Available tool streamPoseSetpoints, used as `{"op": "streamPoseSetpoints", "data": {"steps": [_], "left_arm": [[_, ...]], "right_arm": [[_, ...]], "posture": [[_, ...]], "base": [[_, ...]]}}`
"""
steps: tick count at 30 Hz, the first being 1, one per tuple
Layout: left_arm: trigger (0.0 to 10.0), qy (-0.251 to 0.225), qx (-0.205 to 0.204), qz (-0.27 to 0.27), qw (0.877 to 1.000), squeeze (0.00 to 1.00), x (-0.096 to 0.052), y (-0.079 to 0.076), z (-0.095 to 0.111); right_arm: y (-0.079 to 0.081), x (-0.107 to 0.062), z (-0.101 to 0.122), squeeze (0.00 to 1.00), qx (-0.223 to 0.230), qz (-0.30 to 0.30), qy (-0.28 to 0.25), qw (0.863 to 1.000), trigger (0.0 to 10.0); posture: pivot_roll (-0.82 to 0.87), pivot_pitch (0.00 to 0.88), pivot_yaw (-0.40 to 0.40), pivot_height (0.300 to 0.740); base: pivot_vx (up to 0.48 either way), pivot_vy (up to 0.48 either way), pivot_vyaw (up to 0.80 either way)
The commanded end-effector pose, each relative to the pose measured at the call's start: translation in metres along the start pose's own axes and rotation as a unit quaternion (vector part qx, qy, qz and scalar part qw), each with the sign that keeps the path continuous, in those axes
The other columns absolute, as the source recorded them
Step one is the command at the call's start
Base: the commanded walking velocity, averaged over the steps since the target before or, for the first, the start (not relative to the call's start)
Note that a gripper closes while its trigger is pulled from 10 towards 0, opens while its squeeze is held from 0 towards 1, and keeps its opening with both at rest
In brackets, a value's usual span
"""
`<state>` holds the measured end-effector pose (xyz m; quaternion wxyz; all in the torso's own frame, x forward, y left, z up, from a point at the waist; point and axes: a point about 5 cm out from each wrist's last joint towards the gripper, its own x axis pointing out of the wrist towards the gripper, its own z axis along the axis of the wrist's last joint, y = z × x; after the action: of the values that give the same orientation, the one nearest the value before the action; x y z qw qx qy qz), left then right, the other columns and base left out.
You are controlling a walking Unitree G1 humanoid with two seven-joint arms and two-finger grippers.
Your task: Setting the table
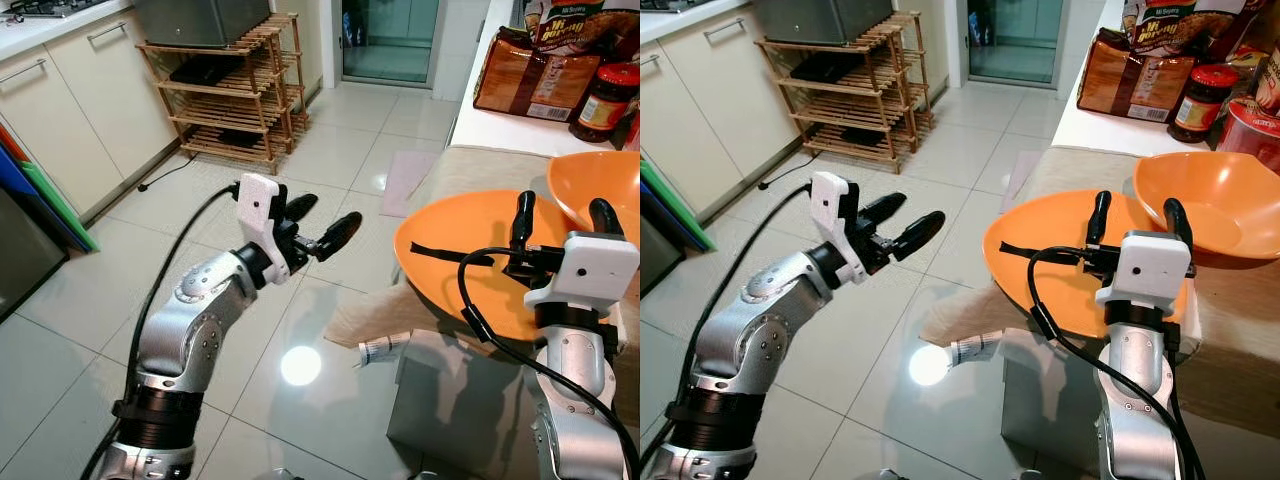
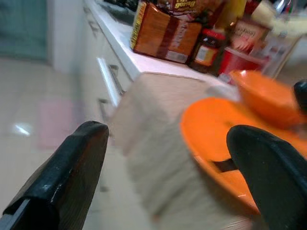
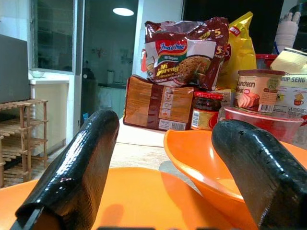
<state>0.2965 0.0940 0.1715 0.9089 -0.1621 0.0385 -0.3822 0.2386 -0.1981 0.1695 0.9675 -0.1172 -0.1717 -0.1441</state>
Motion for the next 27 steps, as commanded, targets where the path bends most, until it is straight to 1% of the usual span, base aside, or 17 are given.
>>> {"op": "streamPoseSetpoints", "data": {"steps": [1, 2, 4, 5, 8, 10, 12, 15, 19, 20, 22, 27], "left_arm": [[10.0, -0.001, -0.058, -0.006, 0.998, 0.0, -0.001, -0.003, 0.004], [10.0, 0.0, -0.075, -0.011, 0.997, 0.0, 0.0, -0.004, 0.003], [10.0, 0.004, -0.124, -0.026, 0.992, 0.0, 0.002, -0.005, 0.003], [10.0, 0.004, -0.124, -0.026, 0.992, 0.0, 0.002, -0.005, 0.003], [10.0, 0.021, -0.176, -0.052, 0.983, 0.0, 0.006, -0.011, 0.002], [10.0, 0.033, -0.194, -0.061, 0.979, 0.0, 0.007, -0.015, 0.0], [10.0, 0.038, -0.197, -0.062, 0.978, 0.0, 0.007, -0.016, -0.001], [10.0, 0.072, -0.204, -0.068, 0.974, 0.0, 0.005, -0.017, -0.007], [10.0, 0.111, -0.208, -0.06, 0.97, 0.0, -0.002, -0.01, -0.016], [10.0, 0.111, -0.208, -0.06, 0.97, 0.0, -0.002, -0.01, -0.016], [10.0, 0.137, -0.213, -0.065, 0.965, 0.0, -0.003, -0.012, -0.024], [10.0, 0.143, -0.217, -0.069, 0.963, 0.0, -0.001, -0.014, -0.026]], "right_arm": [[0.001, 0.001, 0.003, 0.0, 0.003, 0.001, -0.008, 1.0, 10.0], [0.001, 0.0, 0.003, 0.0, 0.003, 0.0, -0.008, 1.0, 10.0], [0.0, 0.0, 0.004, 0.0, 0.001, -0.001, -0.009, 1.0, 10.0], [0.0, 0.0, 0.004, 0.0, 0.001, -0.001, -0.009, 1.0, 10.0], [-0.002, 0.0, 0.006, 0.0, -0.002, -0.002, -0.012, 1.0, 10.0], [-0.002, -0.001, 0.007, 0.0, -0.003, -0.003, -0.013, 1.0, 10.0], [-0.003, -0.001, 0.008, 0.0, -0.004, -0.003, -0.013, 1.0, 10.0], [-0.004, -0.003, 0.008, 0.0, -0.005, -0.007, -0.011, 1.0, 10.0], [-0.004, -0.005, 0.007, 0.0, -0.005, -0.009, -0.008, 1.0, 10.0], [-0.004, -0.005, 0.007, 0.0, -0.005, -0.009, -0.008, 1.0, 10.0], [-0.003, -0.006, 0.007, 0.0, -0.003, -0.01, -0.006, 1.0, 10.0], [-0.002, -0.006, 0.007, 0.0, -0.002, -0.011, -0.006, 1.0, 10.0]], "posture": [[-0.02, 0.0, 0.103, 0.74], [-0.02, 0.0, 0.103, 0.74], [-0.03, 0.0, 0.104, 0.74], [-0.03, 0.0, 0.104, 0.74], [-0.04, 0.0, 0.105, 0.74], [-0.05, 0.0, 0.11, 0.74], [-0.05, 0.0, 0.11, 0.74], [-0.05, 0.0, 0.118, 0.74], [-0.05, 0.0, 0.124, 0.74], [-0.05, 0.0, 0.124, 0.74], [-0.04, 0.0, 0.128, 0.74], [-0.04, 0.0, 0.129, 0.74]], "base": [[0.0, 0.0, 0.0], [0.0, 0.0, 0.0], [0.0, 0.0, 0.0], [0.0, 0.0, 0.0], [0.0, 0.0, 0.0], [0.0, 0.0, 0.0], [0.0, 0.0, 0.0], [0.0, 0.0, 0.0], [0.0, 0.0, 0.0], [0.0, 0.0, 0.0], [0.0, 0.0, 0.0], [0.0, 0.0, 0.0]]}}
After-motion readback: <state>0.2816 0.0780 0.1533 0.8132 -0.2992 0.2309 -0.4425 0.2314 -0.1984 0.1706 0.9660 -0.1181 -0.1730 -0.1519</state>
